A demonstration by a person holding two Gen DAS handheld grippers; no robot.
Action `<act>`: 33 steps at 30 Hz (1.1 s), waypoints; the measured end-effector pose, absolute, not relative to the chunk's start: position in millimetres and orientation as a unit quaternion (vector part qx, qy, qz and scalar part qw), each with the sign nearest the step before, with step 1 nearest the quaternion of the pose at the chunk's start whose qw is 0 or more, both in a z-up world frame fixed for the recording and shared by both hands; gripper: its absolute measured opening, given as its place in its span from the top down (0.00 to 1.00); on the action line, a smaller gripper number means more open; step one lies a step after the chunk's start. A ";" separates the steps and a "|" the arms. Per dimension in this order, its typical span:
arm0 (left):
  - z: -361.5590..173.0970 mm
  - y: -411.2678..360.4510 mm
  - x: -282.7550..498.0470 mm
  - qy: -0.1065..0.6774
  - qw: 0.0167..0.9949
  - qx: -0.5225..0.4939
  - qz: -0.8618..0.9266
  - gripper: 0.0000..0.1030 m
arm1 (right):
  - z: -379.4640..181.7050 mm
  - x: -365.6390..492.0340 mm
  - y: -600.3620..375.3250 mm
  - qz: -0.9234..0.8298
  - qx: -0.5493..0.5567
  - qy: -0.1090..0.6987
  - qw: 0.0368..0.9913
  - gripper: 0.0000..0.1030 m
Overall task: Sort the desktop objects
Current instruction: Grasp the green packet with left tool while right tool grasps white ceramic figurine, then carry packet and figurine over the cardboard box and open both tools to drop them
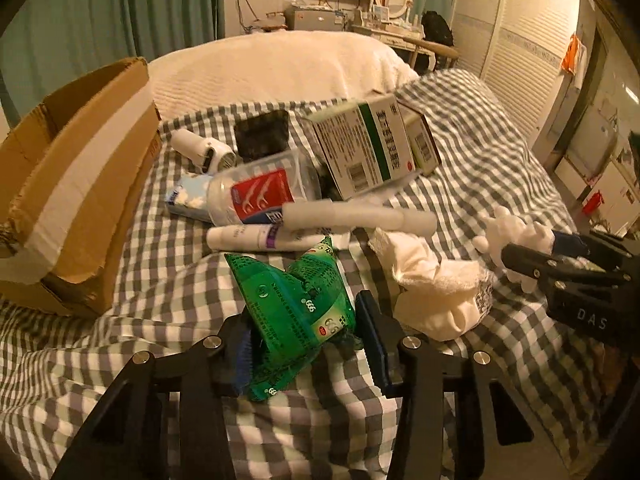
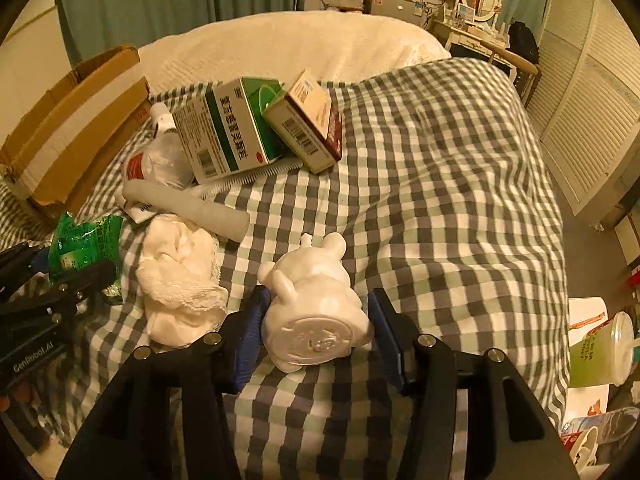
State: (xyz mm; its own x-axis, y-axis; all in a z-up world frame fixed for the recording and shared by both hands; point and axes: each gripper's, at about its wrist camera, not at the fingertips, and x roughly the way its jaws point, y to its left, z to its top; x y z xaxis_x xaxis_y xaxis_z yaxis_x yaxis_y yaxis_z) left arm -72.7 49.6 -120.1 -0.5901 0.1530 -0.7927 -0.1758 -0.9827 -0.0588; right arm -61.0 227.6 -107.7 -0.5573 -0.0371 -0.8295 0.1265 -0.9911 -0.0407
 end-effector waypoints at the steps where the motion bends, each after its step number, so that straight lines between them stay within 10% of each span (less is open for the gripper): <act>1: -116.6 46.7 -72.2 0.009 0.090 -0.440 0.894 0.55 | -104.2 -58.9 226.4 -0.883 0.465 0.048 0.046 0.51; 33: 50.0 -164.7 -146.6 -0.083 -0.067 -0.257 0.960 0.55 | 82.6 -147.3 30.9 -0.921 0.300 0.061 0.240 0.51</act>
State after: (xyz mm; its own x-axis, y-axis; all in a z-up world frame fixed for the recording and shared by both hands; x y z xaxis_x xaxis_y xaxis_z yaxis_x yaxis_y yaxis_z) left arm -146.6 -164.7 50.0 -0.8590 -0.0859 -0.5048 0.1716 -0.9771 -0.1256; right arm -147.3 30.9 82.6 -0.7056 -0.4051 -0.5814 0.4782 -0.8777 0.0312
